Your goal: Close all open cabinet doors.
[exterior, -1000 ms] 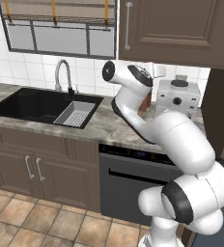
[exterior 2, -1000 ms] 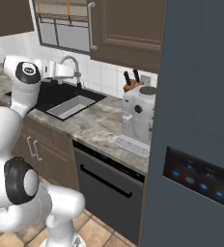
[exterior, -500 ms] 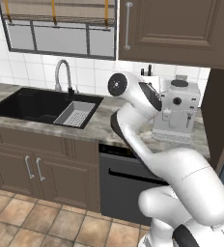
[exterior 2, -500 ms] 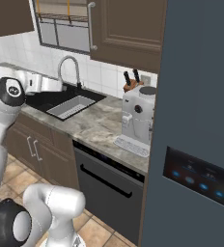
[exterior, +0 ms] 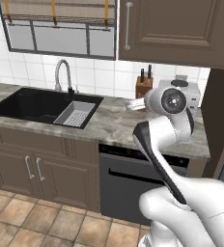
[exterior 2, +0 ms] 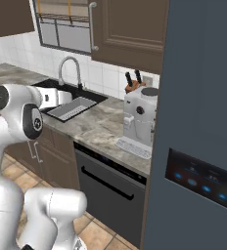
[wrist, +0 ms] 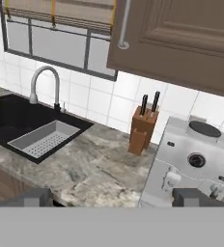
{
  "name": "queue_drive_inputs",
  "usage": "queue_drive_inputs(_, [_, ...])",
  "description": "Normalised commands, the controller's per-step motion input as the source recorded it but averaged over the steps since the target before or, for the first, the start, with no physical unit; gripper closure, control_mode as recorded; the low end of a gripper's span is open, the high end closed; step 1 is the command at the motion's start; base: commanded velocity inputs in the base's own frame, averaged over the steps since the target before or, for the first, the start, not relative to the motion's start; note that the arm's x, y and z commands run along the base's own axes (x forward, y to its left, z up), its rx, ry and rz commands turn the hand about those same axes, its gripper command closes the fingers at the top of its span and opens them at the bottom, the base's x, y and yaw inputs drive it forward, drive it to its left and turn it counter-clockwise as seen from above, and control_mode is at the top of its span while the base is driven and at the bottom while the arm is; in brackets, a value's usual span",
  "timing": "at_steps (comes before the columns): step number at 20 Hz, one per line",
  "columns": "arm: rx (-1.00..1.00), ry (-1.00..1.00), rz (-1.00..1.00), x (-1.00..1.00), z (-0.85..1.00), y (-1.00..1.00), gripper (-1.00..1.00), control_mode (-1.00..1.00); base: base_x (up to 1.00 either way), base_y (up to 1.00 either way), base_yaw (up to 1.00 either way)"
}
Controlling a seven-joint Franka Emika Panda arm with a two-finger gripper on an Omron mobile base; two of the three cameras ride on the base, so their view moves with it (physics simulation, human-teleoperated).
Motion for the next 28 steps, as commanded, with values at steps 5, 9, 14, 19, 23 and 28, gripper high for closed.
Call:
queue_drive_inputs(5, [0.05, -0.01, 0.37, -0.54, 0.0, 0.0, -1.0, -1.0, 0.0, 0.0, 0.0])
queue_drive_inputs(9, [0.06, 0.0, 0.33, -0.27, 0.0, 0.04, -1.0, -1.0, 0.0, 0.0, 0.0])
queue_drive_inputs(14, [0.01, 0.0, 0.1, -0.05, -0.02, 0.13, -1.0, -1.0, 0.0, 0.0, 0.0])
queue_drive_inputs(19, [0.0, 0.0, -0.01, -0.35, 0.0, 0.12, -1.0, -1.0, 0.0, 0.0, 0.0])
queue_drive_inputs(23, [0.0, 0.0, -0.08, -0.51, 0.0, 0.0, -1.0, -1.0, 0.0, 0.0, 0.0])
queue_drive_inputs(28, [0.0, 0.0, -0.07, -0.41, -0.01, 0.0, -1.0, -1.0, 0.0, 0.0, 0.0])
